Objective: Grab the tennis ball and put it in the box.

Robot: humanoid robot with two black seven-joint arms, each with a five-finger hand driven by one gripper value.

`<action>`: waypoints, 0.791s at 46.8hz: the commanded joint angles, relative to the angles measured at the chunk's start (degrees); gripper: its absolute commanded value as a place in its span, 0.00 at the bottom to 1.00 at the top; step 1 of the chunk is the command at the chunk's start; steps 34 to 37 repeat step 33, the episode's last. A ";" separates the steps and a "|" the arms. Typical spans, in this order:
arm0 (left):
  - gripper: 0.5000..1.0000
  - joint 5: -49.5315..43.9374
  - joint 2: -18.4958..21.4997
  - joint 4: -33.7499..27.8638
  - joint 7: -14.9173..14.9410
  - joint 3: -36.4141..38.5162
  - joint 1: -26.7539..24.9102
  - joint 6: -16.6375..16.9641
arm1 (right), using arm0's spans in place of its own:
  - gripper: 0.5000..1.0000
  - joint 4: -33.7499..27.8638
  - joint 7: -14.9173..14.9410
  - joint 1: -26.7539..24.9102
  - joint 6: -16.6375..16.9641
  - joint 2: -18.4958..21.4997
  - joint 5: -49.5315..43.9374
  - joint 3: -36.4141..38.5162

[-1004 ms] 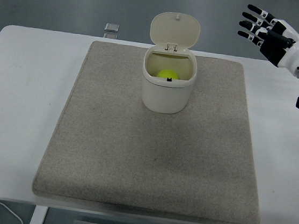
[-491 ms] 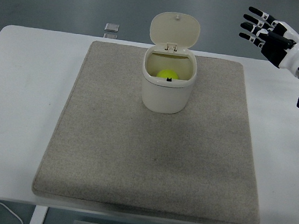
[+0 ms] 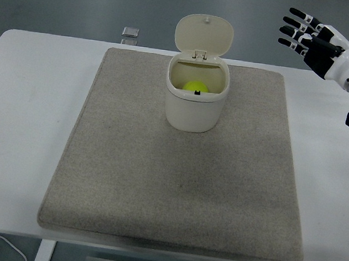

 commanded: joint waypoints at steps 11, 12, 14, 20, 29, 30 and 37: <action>0.98 0.00 0.00 -0.19 0.00 0.01 -0.01 -0.07 | 0.79 0.00 -1.56 -0.88 -2.14 1.58 0.62 -0.08; 0.98 0.00 0.00 -0.19 0.00 0.01 -0.01 -0.07 | 0.80 0.00 -1.56 -1.06 -2.23 1.67 0.62 -0.08; 0.98 0.00 0.00 -0.19 0.00 0.01 -0.01 -0.07 | 0.80 0.00 -1.39 -1.41 -2.50 1.76 0.62 0.01; 0.98 0.00 0.00 -0.19 0.00 0.01 0.07 -0.07 | 0.80 0.09 -0.95 -2.20 -2.67 1.85 0.62 0.01; 0.98 0.00 0.00 -0.01 0.00 0.01 0.07 0.02 | 0.80 0.09 -0.77 -2.47 -2.85 2.37 0.53 0.01; 0.98 0.00 0.00 -0.01 0.00 0.01 0.07 0.02 | 0.80 0.09 -0.77 -2.47 -2.85 2.37 0.53 0.01; 0.98 0.00 0.00 -0.01 0.00 0.01 0.07 0.02 | 0.80 0.00 -0.69 -2.47 -2.94 2.37 0.44 0.01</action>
